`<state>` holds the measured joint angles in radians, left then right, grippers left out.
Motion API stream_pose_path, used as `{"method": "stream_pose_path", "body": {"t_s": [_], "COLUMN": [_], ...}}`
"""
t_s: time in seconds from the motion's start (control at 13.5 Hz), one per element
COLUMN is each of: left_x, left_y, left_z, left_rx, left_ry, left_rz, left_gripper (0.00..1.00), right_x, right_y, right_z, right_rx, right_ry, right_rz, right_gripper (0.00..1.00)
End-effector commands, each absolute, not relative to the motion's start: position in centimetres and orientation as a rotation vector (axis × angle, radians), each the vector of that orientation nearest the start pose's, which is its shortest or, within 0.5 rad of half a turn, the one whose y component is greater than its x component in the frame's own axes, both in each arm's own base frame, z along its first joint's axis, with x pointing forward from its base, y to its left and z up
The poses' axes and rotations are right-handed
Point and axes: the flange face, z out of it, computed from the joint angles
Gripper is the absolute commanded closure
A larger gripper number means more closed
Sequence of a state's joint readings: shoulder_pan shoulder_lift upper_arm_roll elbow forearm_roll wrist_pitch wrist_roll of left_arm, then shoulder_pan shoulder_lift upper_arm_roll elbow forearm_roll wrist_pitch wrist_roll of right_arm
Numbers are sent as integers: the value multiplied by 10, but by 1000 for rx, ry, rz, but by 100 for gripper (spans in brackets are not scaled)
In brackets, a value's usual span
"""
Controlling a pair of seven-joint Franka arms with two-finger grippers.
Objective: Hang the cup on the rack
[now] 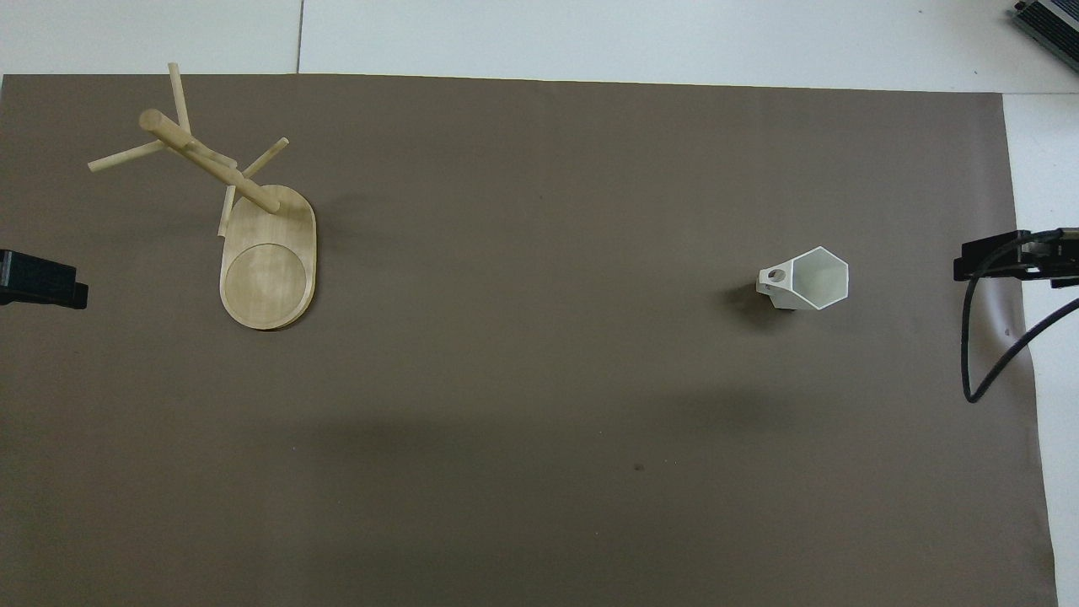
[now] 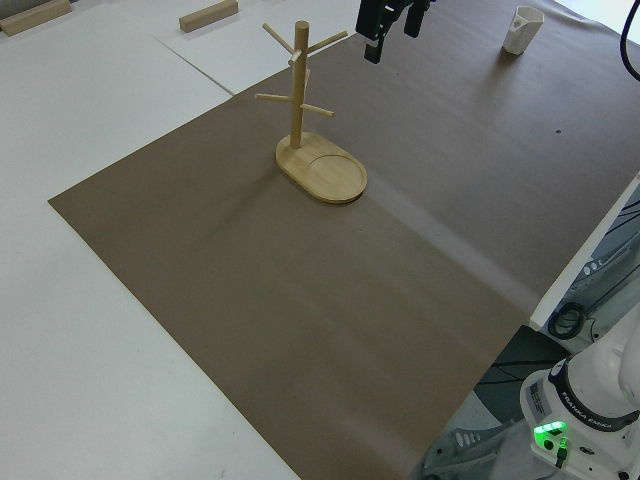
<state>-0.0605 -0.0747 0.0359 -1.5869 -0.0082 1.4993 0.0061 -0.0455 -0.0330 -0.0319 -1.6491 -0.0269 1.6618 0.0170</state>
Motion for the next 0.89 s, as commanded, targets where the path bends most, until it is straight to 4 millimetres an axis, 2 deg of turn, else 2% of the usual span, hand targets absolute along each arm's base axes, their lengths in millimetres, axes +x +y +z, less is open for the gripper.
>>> {"method": "stream_pose_path", "body": {"t_s": [0.0, 0.74, 0.82], "left_x": [517, 517, 517], "left_y": [-12, -12, -12], "left_z": [651, 651, 651], "left_rx": [-3138, -3138, -3138], "left_ry": [36, 36, 36], "left_rz": [24, 24, 24], "left_gripper": [0, 0, 0], "right_x": [545, 546, 547], "right_y": [-46, -45, -45], "right_z": [615, 614, 609], "right_rx": [-3163, -3163, -3163], "right_ry": [121, 113, 110], "right_rz": [-79, -110, -120], "right_gripper": [0, 0, 0]}}
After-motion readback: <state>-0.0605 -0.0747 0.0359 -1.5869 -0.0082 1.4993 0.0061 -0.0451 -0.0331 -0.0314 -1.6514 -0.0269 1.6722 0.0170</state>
